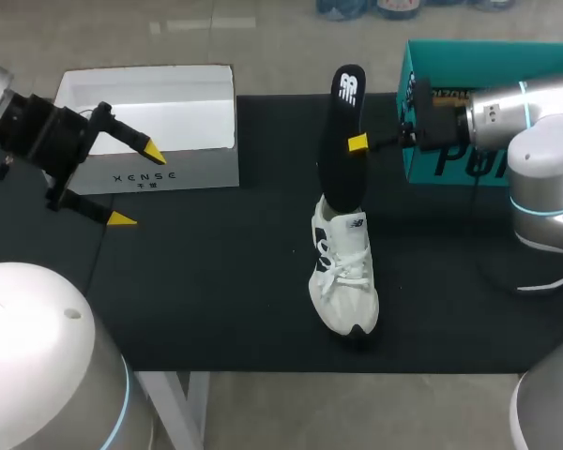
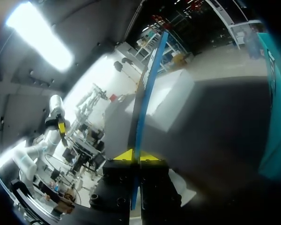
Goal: Take the shoe out of the shoebox, open the shoe tongue, remove and reinsert the insole, then place the shoe into the shoebox
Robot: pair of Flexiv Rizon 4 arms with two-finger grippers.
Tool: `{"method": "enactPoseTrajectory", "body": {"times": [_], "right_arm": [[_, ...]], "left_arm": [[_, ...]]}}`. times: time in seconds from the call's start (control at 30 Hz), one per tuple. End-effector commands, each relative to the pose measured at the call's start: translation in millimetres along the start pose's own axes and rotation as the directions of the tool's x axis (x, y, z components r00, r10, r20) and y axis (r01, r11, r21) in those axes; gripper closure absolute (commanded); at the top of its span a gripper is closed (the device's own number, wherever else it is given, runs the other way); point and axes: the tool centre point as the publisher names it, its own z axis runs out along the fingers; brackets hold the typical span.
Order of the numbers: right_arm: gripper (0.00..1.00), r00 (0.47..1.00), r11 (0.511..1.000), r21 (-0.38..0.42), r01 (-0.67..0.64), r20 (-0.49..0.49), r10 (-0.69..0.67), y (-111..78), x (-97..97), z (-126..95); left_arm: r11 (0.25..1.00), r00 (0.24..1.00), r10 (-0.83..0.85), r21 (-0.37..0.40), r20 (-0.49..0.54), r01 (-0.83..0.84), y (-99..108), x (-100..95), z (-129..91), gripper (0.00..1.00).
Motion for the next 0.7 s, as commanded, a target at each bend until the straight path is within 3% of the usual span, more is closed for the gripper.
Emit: {"method": "enactPoseTrajectory", "body": {"times": [0.03, 0.43, 0.7], "right_arm": [[1.0, 1.0, 1.0, -0.006, 0.002, -0.004, -0.002, -7.4, -7.1, 5.1], [1.0, 1.0, 1.0, -0.022, -0.003, -0.009, 0.003, -14.2, -24.4, 13.1], [1.0, 0.999, 1.0, -0.021, 0.012, -0.03, -0.013, -31.0, -19.8, 18.1]], "left_arm": [[1.0, 1.0, -0.001, -0.003, -0.003, 0.001, -0.2, 0.0, -0.7, 0.0], [1.0, 1.0, -0.001, -0.003, -0.003, 0.001, -0.2, 0.0, -0.7, 0.0], [1.0, 1.0, -0.001, -0.003, -0.003, 0.001, -0.2, 0.0, -0.7, 0.0]]}}
